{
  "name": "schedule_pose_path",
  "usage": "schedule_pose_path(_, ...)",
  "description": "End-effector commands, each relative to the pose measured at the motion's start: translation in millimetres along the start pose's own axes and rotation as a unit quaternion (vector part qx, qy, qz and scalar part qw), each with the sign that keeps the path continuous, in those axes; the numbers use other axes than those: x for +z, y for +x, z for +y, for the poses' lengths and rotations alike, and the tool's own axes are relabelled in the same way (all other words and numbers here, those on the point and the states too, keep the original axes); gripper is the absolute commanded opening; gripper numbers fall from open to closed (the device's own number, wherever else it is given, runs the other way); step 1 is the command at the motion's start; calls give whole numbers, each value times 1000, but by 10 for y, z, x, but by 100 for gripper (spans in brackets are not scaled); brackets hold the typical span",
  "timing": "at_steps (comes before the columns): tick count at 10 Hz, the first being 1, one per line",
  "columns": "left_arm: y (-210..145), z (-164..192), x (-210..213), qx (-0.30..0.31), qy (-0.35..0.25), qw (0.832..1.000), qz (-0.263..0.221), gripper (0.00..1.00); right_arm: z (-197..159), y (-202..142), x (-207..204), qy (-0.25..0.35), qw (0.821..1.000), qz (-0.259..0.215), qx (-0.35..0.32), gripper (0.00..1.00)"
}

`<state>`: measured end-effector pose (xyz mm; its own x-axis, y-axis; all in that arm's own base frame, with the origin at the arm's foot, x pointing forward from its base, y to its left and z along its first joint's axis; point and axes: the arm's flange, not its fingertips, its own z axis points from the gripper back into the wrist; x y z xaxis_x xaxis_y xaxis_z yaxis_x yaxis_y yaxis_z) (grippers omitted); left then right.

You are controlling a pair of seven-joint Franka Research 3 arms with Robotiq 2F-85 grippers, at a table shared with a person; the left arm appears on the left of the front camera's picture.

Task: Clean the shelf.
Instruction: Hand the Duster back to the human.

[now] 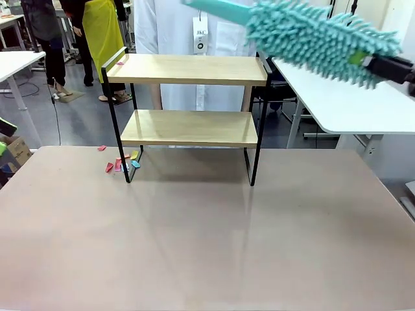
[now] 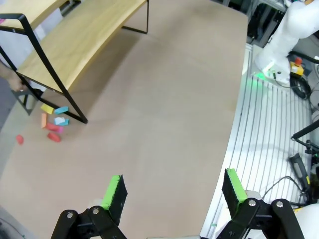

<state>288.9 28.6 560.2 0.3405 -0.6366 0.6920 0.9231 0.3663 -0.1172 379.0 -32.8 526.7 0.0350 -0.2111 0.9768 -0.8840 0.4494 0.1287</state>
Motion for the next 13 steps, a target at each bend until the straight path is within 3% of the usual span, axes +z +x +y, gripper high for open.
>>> schedule_pose_path(1, 3, -8, 9, -5, -4, 1000, -6, 100, -45, 51, 193, -123, 992, -26, -8, 17)
schedule_pose_path(4, 3, -8, 9, -5, -4, 1000, -6, 100, -110, 0, 753, -289, 956, -52, 12, 17)
schedule_pose_path(6, 3, -8, 9, -5, -4, 1000, -6, 100, -116, -99, 1039, -379, 924, -39, 37, 17)
schedule_pose_path(9, 3, -8, 9, -5, -4, 1000, -6, 100, -187, -469, 1170, -438, 898, -3, 40, 17)
schedule_pose_path(13, 3, -8, 9, -5, -4, 1000, -6, 100, -179, -1136, 1225, -459, 887, 50, 10, 17)
